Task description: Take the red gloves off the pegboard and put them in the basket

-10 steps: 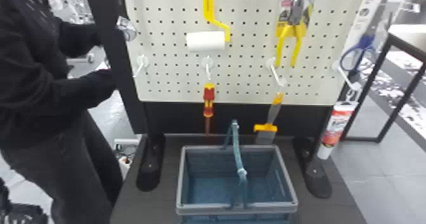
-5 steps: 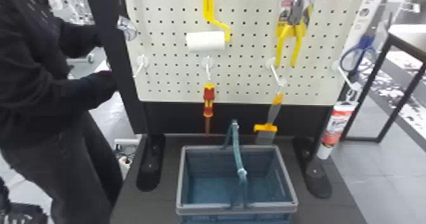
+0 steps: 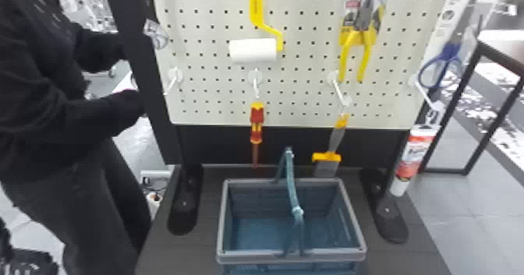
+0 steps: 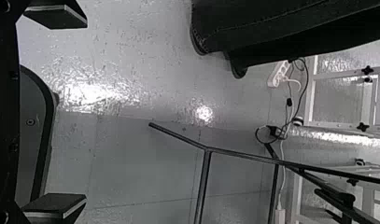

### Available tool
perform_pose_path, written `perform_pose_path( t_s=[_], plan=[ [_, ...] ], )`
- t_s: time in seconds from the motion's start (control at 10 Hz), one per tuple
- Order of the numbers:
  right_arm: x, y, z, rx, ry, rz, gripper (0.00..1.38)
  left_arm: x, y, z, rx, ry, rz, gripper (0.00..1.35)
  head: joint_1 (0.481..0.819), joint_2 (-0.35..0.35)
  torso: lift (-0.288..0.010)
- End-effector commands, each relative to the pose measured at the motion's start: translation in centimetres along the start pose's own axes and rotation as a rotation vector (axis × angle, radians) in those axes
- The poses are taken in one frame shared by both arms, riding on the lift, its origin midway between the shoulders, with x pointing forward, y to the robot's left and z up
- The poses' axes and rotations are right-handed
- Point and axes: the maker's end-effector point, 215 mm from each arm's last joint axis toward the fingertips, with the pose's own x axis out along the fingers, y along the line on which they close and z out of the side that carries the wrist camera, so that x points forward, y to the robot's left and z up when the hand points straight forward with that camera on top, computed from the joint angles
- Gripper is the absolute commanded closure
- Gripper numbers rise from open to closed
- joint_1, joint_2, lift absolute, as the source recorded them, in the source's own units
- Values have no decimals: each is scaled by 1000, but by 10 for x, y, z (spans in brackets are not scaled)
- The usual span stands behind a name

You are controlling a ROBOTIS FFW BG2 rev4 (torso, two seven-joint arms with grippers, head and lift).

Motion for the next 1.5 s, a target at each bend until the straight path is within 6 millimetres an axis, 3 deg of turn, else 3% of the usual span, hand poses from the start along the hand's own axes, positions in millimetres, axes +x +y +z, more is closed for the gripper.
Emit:
perform_pose_path(
  t_s=[0.0,1.4],
  plan=[
    [0,0,0,0,0,0,-1,0,0,0,0,0,0,-2,549,0,-100],
    [0,0,0,0,0,0,-1,0,0,0,0,0,0,-2,549,0,-100]
  ],
)
